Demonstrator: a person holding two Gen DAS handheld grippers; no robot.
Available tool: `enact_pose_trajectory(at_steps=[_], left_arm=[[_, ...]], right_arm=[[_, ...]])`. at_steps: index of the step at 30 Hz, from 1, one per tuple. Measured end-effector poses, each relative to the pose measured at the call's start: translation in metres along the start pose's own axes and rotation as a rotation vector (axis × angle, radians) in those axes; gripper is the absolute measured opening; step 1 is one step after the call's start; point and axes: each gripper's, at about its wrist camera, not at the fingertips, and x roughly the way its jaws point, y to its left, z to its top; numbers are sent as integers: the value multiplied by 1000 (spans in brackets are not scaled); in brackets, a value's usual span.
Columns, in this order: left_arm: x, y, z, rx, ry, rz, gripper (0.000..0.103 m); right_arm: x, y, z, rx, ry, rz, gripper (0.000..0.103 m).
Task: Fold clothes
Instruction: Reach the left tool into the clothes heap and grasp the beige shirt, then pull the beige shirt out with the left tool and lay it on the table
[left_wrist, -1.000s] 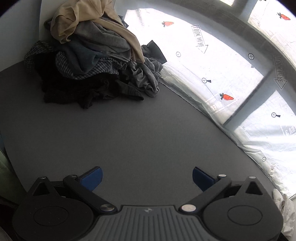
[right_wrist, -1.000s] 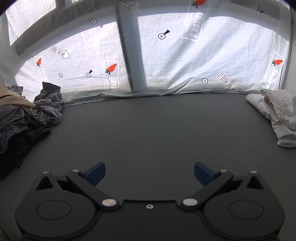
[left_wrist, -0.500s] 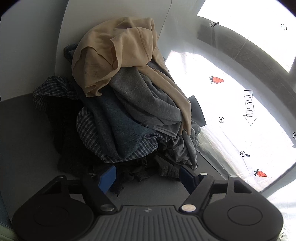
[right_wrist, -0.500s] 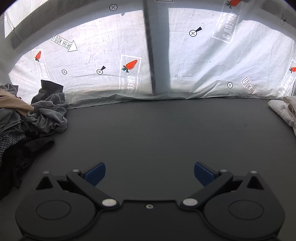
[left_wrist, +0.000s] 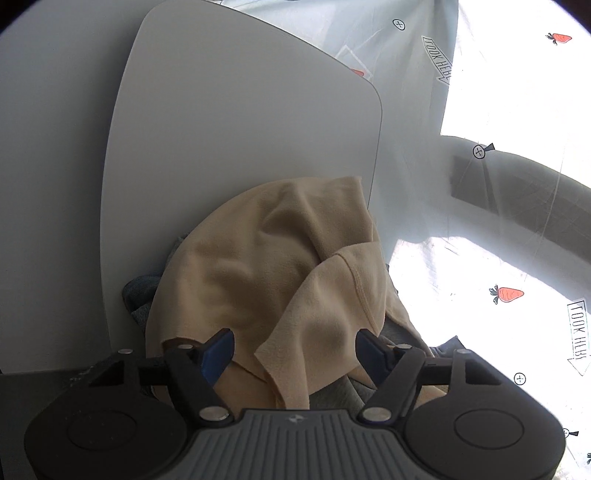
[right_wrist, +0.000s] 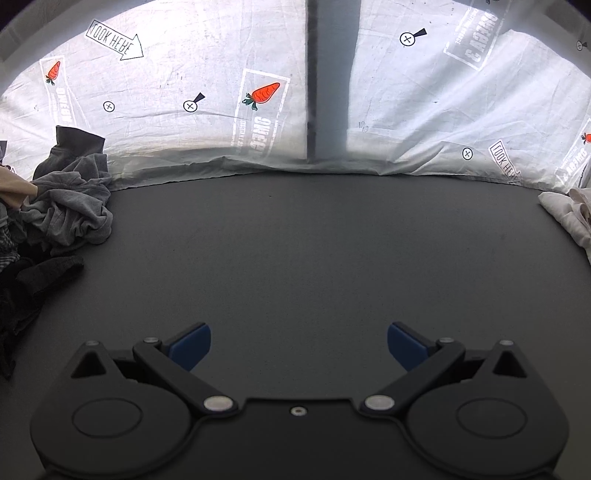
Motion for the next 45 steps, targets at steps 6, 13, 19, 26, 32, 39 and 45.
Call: enact_pose_trajectory(at_steps=[6, 13, 19, 26, 32, 39, 45], left_arm=[[-18, -30, -5, 1, 4, -225, 4], [-88, -114, -43, 78, 132, -530, 4], [-178, -203, -109, 187, 327, -794, 4], [-297, -291, -233, 320, 658, -1134, 8], [-316, -286, -324, 459, 773, -883, 20], [-303, -214, -353, 272, 858, -582, 29], [-297, -174, -364, 156, 870, -409, 31]], right_arm=[[0, 4, 4, -21, -15, 32, 103], [-15, -23, -2, 45, -40, 79, 103], [-50, -90, 0, 129, -102, 61, 103], [-86, -207, -15, 266, -127, -72, 103], [-99, -277, -43, 290, -91, -123, 103], [-87, -297, -74, 179, 37, -34, 103], [-83, -286, -77, 99, 50, 97, 98]])
